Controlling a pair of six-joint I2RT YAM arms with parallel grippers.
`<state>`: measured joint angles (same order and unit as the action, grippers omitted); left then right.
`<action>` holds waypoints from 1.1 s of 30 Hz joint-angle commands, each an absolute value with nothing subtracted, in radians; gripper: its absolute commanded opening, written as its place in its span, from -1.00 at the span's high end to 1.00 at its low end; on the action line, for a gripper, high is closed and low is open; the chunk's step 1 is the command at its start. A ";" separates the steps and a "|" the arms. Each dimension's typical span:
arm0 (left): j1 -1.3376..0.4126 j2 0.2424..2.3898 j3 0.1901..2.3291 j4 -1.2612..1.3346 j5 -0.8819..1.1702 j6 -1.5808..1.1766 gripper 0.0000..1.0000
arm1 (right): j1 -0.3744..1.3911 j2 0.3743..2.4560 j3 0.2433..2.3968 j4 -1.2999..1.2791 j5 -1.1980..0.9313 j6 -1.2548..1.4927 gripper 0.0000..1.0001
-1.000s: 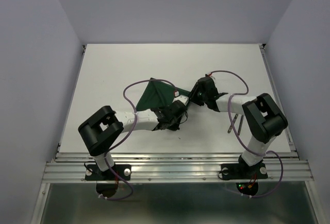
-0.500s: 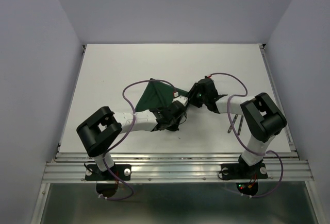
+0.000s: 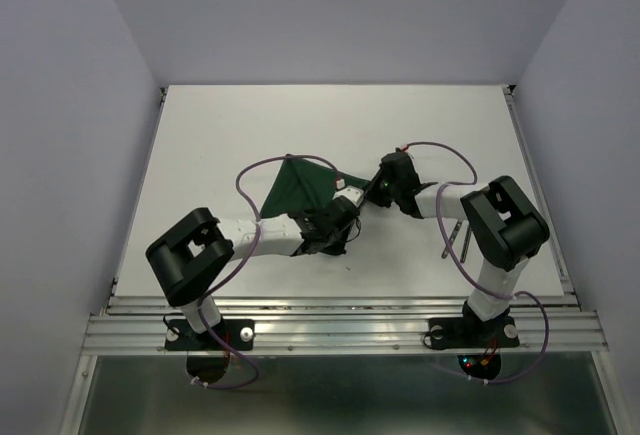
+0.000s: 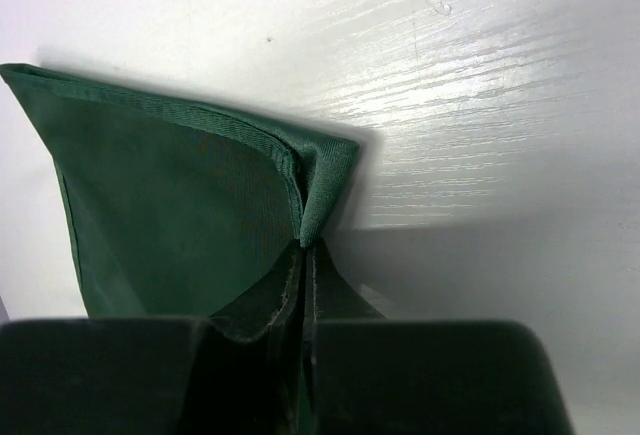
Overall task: Fold the napkin into a case and place the utensils inside
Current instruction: Pick up the upper triangle-folded napkin from the center of the board.
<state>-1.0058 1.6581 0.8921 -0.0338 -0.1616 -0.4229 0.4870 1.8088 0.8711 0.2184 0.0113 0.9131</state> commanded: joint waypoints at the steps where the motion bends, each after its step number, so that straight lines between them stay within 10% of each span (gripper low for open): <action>1: -1.003 1.598 0.884 -0.020 -0.167 -0.400 1.00 | 0.497 1.816 0.876 0.196 0.063 0.905 0.99; 11: -1.037 1.595 0.928 -0.035 -0.163 -0.367 0.99 | 0.488 1.746 0.845 0.198 0.097 0.905 0.99; 15: -1.042 1.608 0.948 -0.054 -0.170 -0.365 0.27 | 0.488 1.743 0.839 0.199 0.094 0.907 0.99; 22: -1.057 1.617 0.969 -0.071 -0.190 -0.357 -0.34 | 0.488 1.746 0.838 0.204 0.084 0.911 0.99; 33: -1.094 1.706 1.020 -0.121 -0.278 -0.359 -0.26 | 0.488 1.741 0.838 0.203 0.078 0.908 0.99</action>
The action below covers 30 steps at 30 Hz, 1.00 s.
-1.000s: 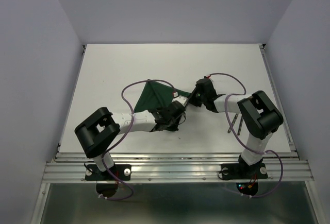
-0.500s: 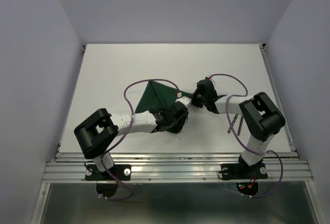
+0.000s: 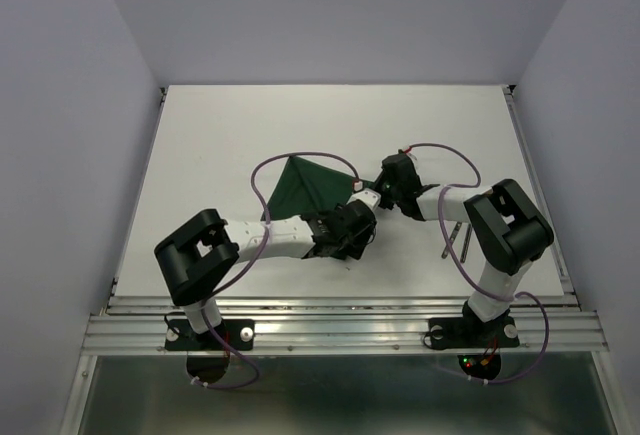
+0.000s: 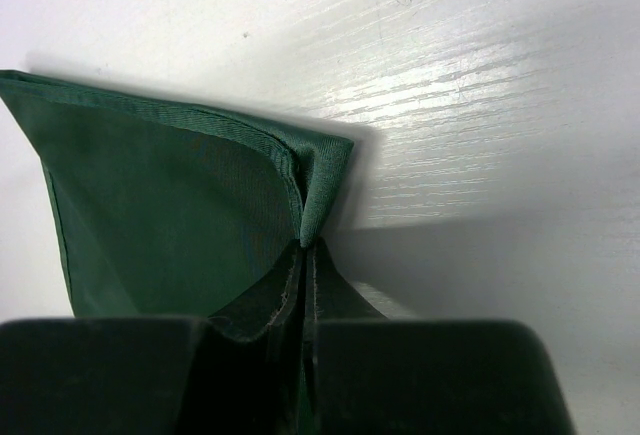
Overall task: Fold the napkin into a case and place the utensils inside
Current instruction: Pick up the upper triangle-folded napkin from the center of the board.
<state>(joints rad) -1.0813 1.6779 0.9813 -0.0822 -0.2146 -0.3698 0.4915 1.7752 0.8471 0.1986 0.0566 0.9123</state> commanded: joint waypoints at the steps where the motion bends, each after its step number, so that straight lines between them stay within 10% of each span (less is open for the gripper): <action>1: -1.095 1.713 1.020 -0.130 -0.288 -0.370 -0.22 | 0.488 1.741 0.838 0.204 0.078 0.908 0.99; 9: -1.097 1.775 1.020 -0.133 -0.307 -0.382 0.13 | 0.488 1.736 0.830 0.202 0.086 0.907 0.99; 15: -1.095 1.772 1.015 -0.130 -0.311 -0.385 1.00 | 0.479 1.726 0.815 0.201 0.089 0.905 0.95; 21: -1.095 1.730 0.991 -0.100 -0.282 -0.379 1.00 | 0.456 1.694 0.781 0.202 0.054 0.902 0.00; 30: -1.089 1.700 0.965 -0.066 -0.262 -0.374 1.00 | 0.446 1.713 0.770 0.206 -0.032 0.904 -0.07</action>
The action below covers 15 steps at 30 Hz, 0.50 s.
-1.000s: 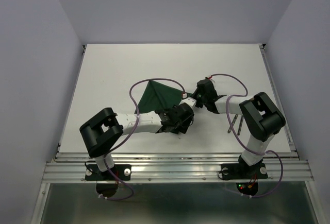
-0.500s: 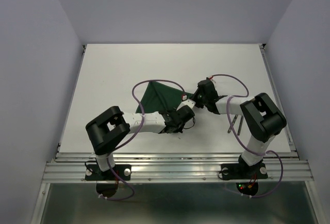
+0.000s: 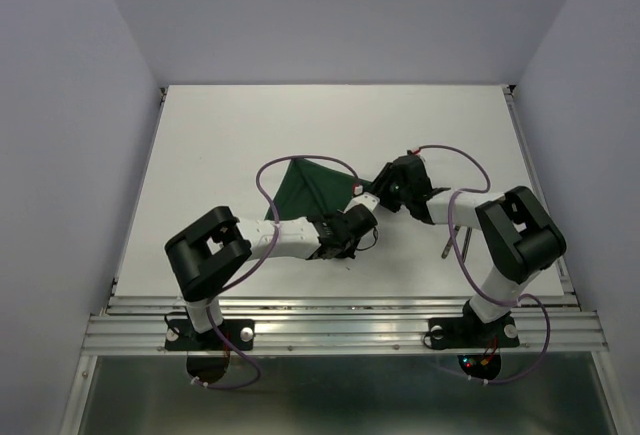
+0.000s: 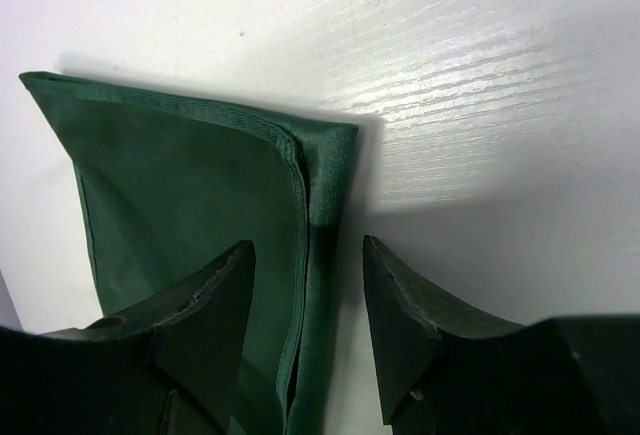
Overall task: Fold the napkin into a case and place the utensils inside
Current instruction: Pick up the upper triangle-folded napkin from the center of the board.
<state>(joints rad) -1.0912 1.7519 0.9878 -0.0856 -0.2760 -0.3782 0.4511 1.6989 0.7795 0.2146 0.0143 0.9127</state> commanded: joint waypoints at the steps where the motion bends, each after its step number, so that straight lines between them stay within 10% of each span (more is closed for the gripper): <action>1: -1.089 1.692 0.962 -0.063 -0.261 -0.376 1.00 | 0.446 1.720 0.772 0.207 -0.037 0.904 -0.07; 15: -1.077 1.641 0.920 -0.037 -0.262 -0.385 1.00 | 0.446 1.825 0.810 0.256 -0.107 0.902 0.10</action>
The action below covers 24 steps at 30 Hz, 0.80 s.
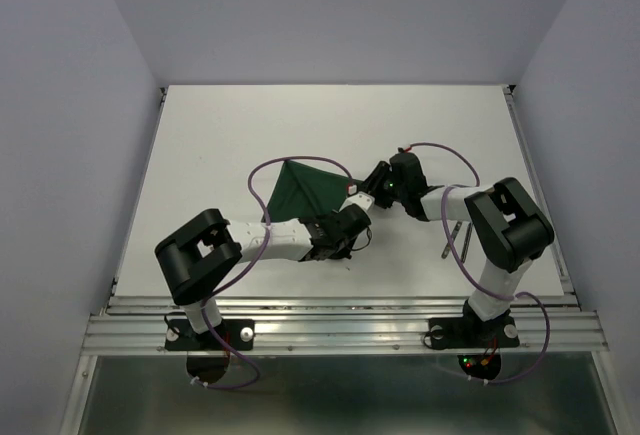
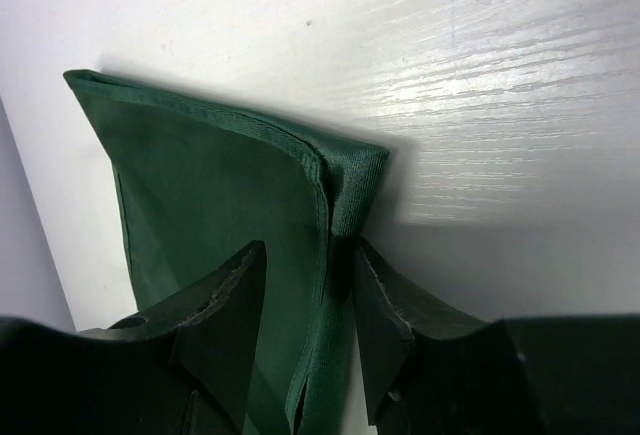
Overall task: Fold the napkin into a case and place the utensils inside
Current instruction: Pick up the upper triangle-folded napkin from the center of the board.
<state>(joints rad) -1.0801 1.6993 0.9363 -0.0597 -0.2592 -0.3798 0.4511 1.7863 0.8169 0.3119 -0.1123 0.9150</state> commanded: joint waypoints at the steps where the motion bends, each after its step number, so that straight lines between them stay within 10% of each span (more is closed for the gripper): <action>1: -1.077 1.640 0.919 -0.037 -0.264 -0.385 1.00 | 0.446 1.827 0.808 0.256 -0.106 0.902 0.17; 24: -1.062 1.586 0.894 -0.014 -0.273 -0.397 1.00 | 0.446 1.858 0.770 0.304 -0.161 0.904 -0.04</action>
<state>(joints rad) -1.0634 1.6207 0.9070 -0.0402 -0.2634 -0.3916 0.4461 1.8091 0.8070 0.3820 -0.1677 0.9161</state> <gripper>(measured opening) 0.037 0.522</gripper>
